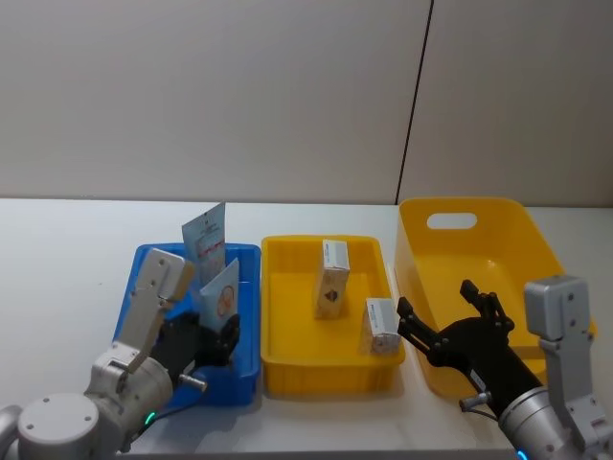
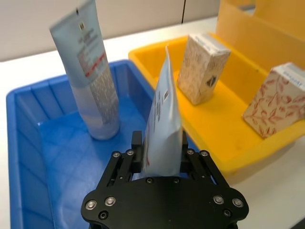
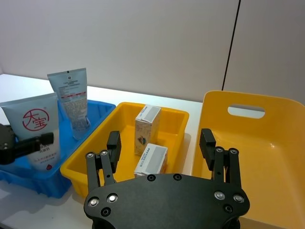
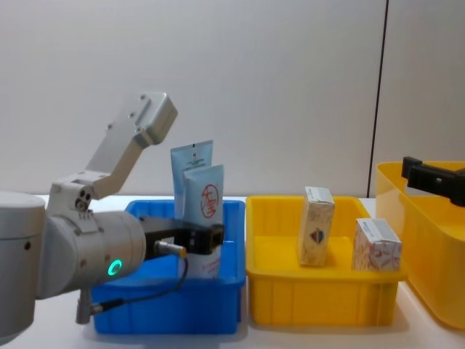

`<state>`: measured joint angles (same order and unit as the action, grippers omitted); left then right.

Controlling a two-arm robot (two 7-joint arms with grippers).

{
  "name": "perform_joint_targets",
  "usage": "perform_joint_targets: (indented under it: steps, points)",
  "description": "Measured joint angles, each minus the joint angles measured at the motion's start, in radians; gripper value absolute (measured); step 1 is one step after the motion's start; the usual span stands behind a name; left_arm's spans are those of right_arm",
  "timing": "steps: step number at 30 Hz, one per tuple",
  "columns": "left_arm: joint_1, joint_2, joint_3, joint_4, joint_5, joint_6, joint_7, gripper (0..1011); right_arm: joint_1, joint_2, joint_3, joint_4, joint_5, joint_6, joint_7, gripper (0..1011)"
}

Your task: Bimanual collaborative sorting of washing and personal care products

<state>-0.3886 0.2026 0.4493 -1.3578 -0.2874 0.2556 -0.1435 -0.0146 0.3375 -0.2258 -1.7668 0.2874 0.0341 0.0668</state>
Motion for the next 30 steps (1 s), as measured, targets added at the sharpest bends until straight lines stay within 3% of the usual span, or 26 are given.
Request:
perform_joint_targets:
  steps: [10, 15, 22, 30]
  points:
    - [-0.001, 0.010, -0.024, -0.009, -0.005, -0.120, -0.054, 226, 0.000, 0.000, 0.000, 0.000, 0.000, 0.000, 0.000, 1003]
    - [-0.006, 0.014, -0.034, -0.008, -0.021, -0.174, -0.095, 205, 0.000, 0.000, 0.000, 0.000, 0.000, 0.000, 0.000, 1003]
    - [-0.012, 0.015, -0.046, -0.004, -0.044, -0.205, -0.142, 195, 0.000, 0.000, 0.000, 0.000, 0.000, 0.000, 0.000, 1003]
    - [-0.011, 0.014, -0.054, -0.009, -0.042, -0.210, -0.146, 195, 0.000, 0.000, 0.000, 0.000, 0.000, 0.000, 0.000, 1003]
